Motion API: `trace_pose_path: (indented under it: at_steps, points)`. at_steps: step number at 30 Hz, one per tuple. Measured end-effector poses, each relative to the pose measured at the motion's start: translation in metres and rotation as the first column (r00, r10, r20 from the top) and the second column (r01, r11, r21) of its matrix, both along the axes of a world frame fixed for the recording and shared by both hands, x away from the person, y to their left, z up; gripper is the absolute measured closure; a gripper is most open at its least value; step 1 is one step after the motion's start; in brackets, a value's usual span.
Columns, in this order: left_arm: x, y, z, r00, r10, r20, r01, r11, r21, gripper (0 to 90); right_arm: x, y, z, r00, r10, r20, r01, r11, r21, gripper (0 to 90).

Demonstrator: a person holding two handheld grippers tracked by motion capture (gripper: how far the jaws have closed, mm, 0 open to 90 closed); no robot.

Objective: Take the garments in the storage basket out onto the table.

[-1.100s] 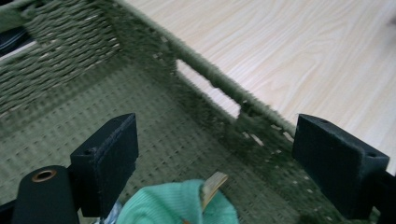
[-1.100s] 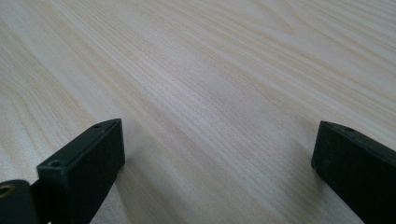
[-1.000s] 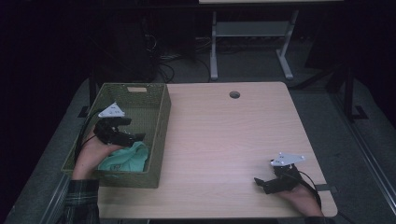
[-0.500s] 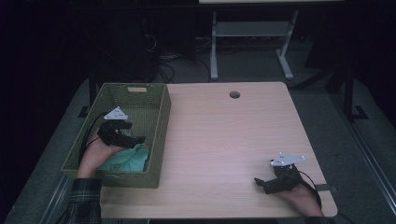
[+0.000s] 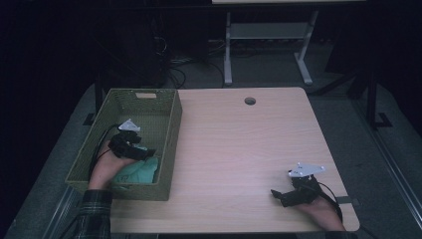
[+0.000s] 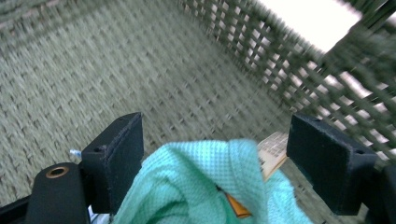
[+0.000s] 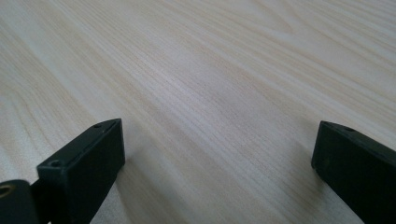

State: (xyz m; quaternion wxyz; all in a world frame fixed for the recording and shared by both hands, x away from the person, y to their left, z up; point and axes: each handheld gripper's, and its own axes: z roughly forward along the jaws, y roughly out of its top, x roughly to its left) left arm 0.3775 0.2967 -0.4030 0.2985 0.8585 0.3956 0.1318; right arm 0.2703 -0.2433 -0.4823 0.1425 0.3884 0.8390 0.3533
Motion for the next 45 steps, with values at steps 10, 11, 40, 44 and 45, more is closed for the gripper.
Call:
trace_pose_path:
  at_steps: [10, 11, 40, 44, 45]
  points:
    - [0.003, -0.002, -0.009, 0.9969, 0.007, -0.079, -0.003, 0.9985, 0.055, 23.0, 0.000, 0.000, 0.000, 1.0000, 0.000, 0.000, 0.000, 1.000, 0.000, 2.0]
    - [0.003, -0.002, -0.010, 0.9963, 0.009, -0.086, -0.005, 0.9985, 0.054, 25.1, 0.000, 0.000, 0.000, 1.0000, 0.000, 0.000, 0.000, 1.000, 0.000, 2.0]
    - [0.002, 0.009, -0.001, 0.9847, 0.040, -0.169, -0.044, 0.9987, -0.024, 83.6, 0.000, 0.000, 0.000, 1.0000, -0.003, 0.000, 0.003, 1.000, 0.001, 2.2]
    - [0.000, 0.012, 0.005, 0.9904, 0.029, -0.135, -0.039, 0.9965, -0.074, 83.8, 0.000, 0.000, 0.000, 1.0000, -0.004, 0.000, 0.004, 1.000, 0.000, 2.2]
    - [0.000, 0.012, 0.005, 0.9904, 0.029, -0.135, -0.039, 0.9965, -0.074, 84.0, 0.000, 0.000, 0.000, 1.0000, -0.004, 0.000, 0.004, 1.000, 0.000, 2.2]
